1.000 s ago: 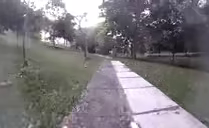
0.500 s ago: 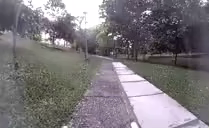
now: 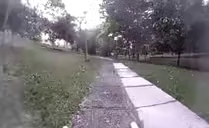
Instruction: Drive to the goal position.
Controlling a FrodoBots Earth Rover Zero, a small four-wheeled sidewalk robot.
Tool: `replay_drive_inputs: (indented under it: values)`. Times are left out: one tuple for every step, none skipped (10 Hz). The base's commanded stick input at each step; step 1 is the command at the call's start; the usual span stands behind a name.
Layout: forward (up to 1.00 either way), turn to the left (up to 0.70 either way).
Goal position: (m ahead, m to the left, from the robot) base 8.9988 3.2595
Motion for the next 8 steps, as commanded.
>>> replay_drive_inputs:
  values:
    - [0.7,-0.08]
    - [0.7,-0.08]
    - [0.7,-0.08]
    - [0.7,-0.08]
    - [0.7,-0.09]
    - [0.7,-0.08]
    - [0.7,-0.08]
    - [0.7,-0.09]
